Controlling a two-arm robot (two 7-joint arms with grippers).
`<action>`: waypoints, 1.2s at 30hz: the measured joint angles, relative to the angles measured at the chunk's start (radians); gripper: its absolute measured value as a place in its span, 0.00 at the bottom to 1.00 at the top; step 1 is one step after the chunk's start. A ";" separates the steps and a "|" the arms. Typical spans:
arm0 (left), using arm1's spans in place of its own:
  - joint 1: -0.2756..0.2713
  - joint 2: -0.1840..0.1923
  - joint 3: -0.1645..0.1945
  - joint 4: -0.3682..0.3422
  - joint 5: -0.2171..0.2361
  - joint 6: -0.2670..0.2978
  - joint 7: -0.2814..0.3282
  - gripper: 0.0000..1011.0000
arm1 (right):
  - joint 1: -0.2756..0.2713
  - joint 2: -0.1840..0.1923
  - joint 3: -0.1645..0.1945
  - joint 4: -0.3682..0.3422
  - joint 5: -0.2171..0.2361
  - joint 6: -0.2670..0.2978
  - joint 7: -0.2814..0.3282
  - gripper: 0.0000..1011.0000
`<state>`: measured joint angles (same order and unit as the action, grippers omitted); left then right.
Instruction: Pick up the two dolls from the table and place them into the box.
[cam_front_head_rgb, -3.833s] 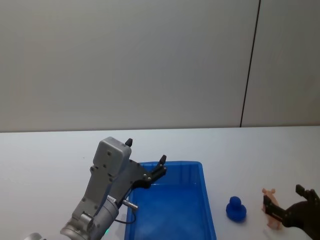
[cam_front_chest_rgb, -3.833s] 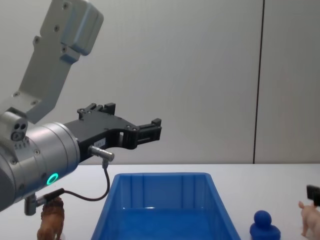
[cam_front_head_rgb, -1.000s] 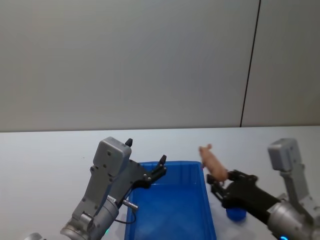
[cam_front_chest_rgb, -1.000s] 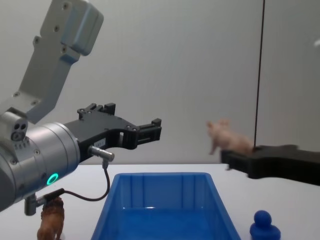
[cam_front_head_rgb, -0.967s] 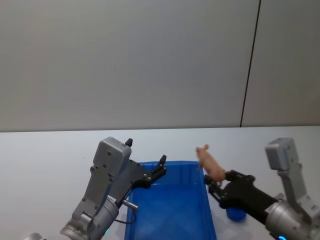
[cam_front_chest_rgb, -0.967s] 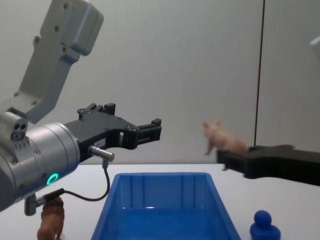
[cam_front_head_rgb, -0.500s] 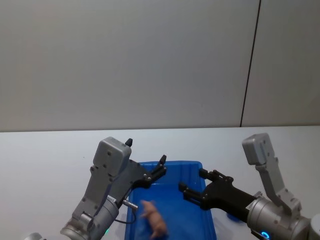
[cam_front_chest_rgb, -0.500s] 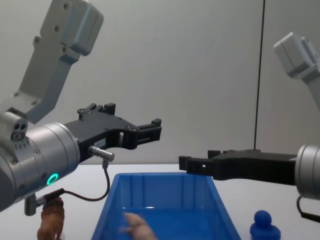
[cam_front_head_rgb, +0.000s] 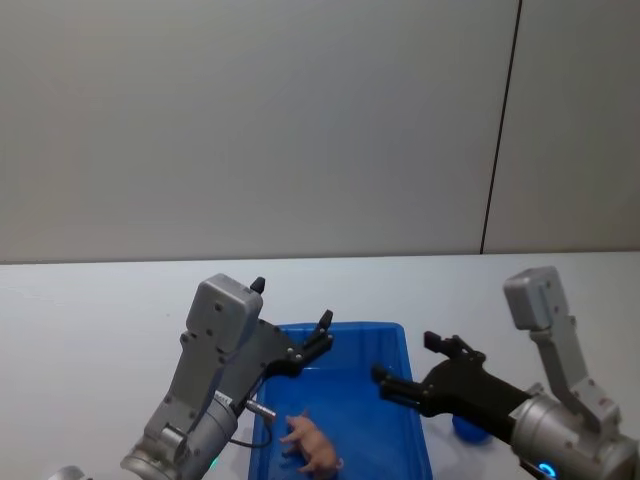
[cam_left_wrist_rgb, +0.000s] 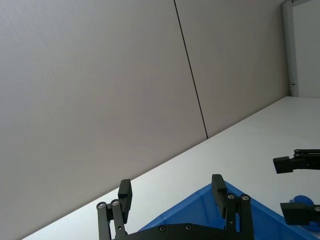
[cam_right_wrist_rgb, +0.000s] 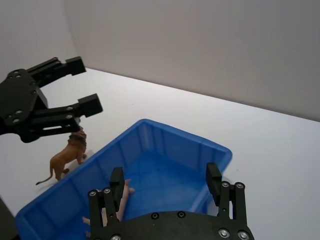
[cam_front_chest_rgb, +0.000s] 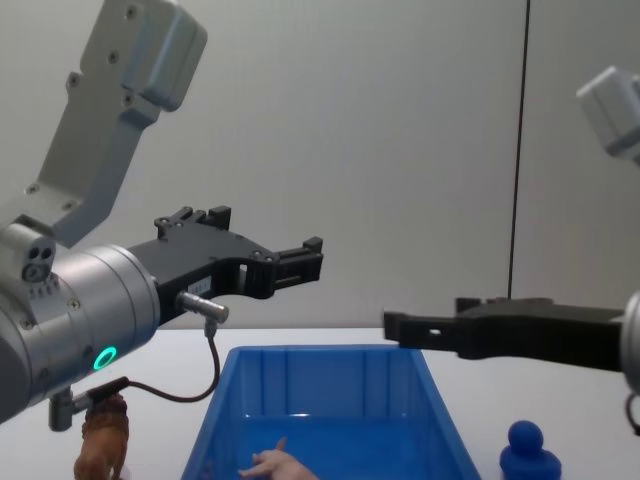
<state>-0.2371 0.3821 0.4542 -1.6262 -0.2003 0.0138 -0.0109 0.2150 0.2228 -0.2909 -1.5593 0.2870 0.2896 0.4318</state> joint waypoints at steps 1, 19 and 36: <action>0.000 0.000 0.000 0.000 0.000 0.000 0.000 0.99 | -0.007 0.007 0.004 -0.005 0.003 -0.003 -0.009 0.99; 0.000 0.000 0.000 0.000 0.000 0.000 0.000 0.99 | -0.064 0.061 0.042 0.008 0.044 -0.004 -0.103 0.99; 0.000 0.000 0.000 0.000 0.000 0.000 0.000 0.99 | -0.031 0.055 0.045 0.135 0.032 -0.002 -0.122 0.99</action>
<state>-0.2371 0.3821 0.4542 -1.6262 -0.2004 0.0139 -0.0109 0.1844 0.2775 -0.2462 -1.4240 0.3186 0.2871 0.3096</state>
